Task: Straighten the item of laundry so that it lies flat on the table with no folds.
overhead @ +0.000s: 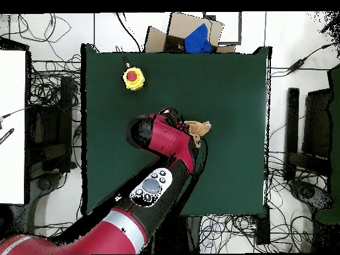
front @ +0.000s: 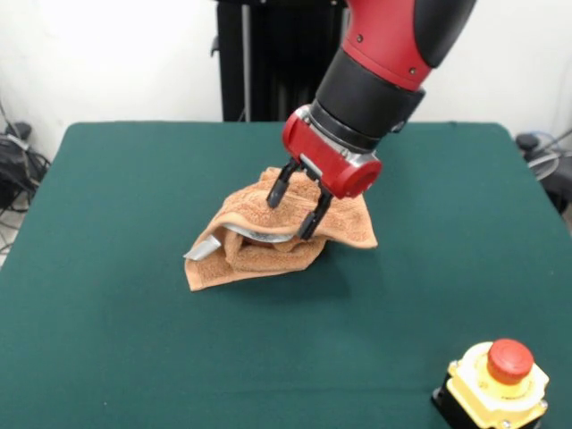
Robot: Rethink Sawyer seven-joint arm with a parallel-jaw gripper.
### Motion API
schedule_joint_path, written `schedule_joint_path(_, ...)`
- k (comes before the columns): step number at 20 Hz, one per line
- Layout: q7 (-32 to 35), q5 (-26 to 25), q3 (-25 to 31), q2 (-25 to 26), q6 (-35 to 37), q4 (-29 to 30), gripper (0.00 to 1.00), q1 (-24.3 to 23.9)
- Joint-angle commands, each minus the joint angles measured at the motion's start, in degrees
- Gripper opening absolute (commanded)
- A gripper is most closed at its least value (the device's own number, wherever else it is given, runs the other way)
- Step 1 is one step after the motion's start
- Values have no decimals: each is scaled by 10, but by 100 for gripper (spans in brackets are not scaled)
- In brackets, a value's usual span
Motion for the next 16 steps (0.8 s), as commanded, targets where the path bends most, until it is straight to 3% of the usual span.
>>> schedule_joint_path(1,128,25,96,5,-12,45,100,11)
schedule_joint_path(16,136,31,117,29,-76,50,100,3)
